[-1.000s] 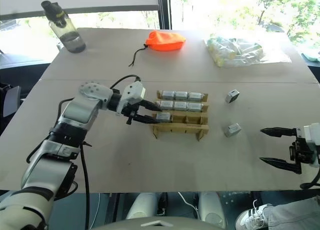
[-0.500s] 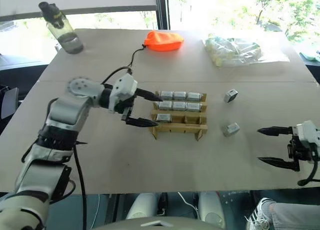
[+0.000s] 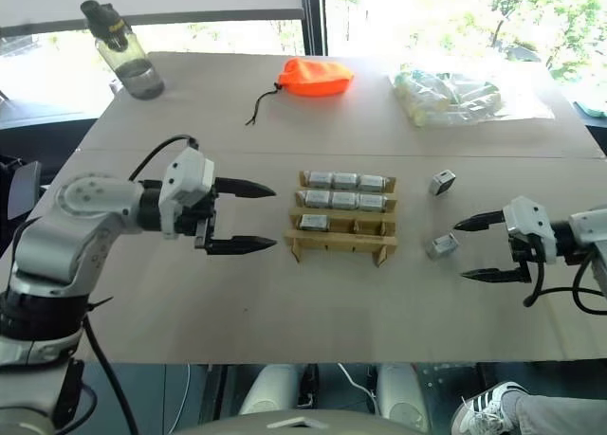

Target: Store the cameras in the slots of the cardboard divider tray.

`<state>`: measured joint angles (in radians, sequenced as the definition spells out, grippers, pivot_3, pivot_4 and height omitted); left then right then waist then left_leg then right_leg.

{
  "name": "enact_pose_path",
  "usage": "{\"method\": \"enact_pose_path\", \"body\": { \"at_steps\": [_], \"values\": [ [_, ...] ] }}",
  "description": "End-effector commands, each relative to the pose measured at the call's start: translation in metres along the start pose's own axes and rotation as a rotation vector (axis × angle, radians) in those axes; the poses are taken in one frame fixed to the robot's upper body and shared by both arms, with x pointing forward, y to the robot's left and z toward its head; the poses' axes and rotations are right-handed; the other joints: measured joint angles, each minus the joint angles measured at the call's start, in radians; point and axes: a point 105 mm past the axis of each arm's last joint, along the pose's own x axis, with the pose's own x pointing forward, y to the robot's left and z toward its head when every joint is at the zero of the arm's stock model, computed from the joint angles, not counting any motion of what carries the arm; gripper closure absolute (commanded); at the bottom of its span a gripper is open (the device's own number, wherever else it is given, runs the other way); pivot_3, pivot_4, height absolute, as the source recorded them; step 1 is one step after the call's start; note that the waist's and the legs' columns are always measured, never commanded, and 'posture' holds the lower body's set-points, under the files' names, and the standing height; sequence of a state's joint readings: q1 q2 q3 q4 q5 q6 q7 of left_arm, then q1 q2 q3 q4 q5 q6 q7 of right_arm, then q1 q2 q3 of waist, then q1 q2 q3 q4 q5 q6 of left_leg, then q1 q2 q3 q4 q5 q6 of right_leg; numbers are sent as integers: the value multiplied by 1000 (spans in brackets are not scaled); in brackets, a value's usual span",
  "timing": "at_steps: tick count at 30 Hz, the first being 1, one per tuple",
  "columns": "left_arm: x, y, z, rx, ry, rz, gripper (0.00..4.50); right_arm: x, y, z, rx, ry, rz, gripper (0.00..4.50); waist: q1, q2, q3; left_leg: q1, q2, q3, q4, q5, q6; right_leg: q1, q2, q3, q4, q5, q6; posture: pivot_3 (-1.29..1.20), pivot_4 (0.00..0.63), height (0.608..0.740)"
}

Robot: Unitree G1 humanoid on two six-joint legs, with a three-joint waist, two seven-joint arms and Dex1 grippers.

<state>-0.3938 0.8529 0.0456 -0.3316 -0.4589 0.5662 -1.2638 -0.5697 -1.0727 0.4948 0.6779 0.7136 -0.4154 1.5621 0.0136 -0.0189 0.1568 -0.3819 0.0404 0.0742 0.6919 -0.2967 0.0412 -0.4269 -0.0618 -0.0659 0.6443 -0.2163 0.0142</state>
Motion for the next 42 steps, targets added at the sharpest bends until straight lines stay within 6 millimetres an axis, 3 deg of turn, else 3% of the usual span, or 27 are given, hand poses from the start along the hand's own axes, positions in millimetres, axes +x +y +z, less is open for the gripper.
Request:
{"method": "enact_pose_path", "body": {
  "at_steps": [1, 11, 18, 19, 20, 26, 32, 39, 42],
  "values": [
    [-8, -4, 17, 53, -31, 37, 27, 1, -2, 4, -37, 14, 56, 0, 1, 0, 0, 0, 0, 0, 0, 0, 0, 0, 0, 0, 0, 0, 0, 0, 150, 726],
    [-17, -33, 20, 41, -34, 1, 27, 12, -17, 7, -44, 88, 112, 0, -1, 1, 1, 0, 0, 0, 0, 0, 0, 0, -1, 0, 0, 0, 0, 0, 150, 726],
    [-16, -34, 22, 43, -49, 10, 0, 10, -18, 7, -15, 120, 136, 3076, 0, 1, 1, 0, -1, 0, 0, 0, 0, 0, -1, -1, 0, 0, 0, 0, 150, 726],
    [-16, -34, 22, 43, -49, 12, 0, 9, -17, 6, -10, 129, 143, 3723, -1, 1, 1, 0, 0, 0, 0, 0, 0, 0, -1, -1, 0, 0, 0, 0, 150, 726],
    [-16, -34, 22, 43, -50, 13, 0, 9, -16, 5, -6, 137, 148, 3854, -1, 1, 1, 0, 0, 0, 0, 0, 0, 0, -1, -1, 0, 0, 0, 0, 150, 726],
    [-17, -33, 20, 50, -42, 16, 0, 9, -15, 6, 4, 142, 163, 3851, -1, 1, 1, 0, 0, 0, 0, 0, 0, 0, -1, -2, 0, 0, 0, 0, 150, 726],
    [-18, -31, 19, 60, -40, 17, 0, 12, -30, 26, -21, 71, 120, 3852, -1, 2, 1, 0, 0, 0, 0, 0, 0, 0, -1, -2, 0, 0, 0, 0, 150, 726],
    [-19, -29, 18, 70, -43, 23, 0, 28, -44, 85, 18, -155, 139, 3852, -3, 4, 3, 0, 0, 0, 0, 0, 0, 0, -1, -2, 0, 0, 0, 0, 150, 726],
    [-22, -25, 18, 60, -63, 47, 0, 38, -43, 119, 65, -292, 186, 3852, -1, 4, 3, -1, 0, 0, -1, 0, 0, -1, -1, -3, 0, 0, 0, 0, 150, 726]
  ]
}}
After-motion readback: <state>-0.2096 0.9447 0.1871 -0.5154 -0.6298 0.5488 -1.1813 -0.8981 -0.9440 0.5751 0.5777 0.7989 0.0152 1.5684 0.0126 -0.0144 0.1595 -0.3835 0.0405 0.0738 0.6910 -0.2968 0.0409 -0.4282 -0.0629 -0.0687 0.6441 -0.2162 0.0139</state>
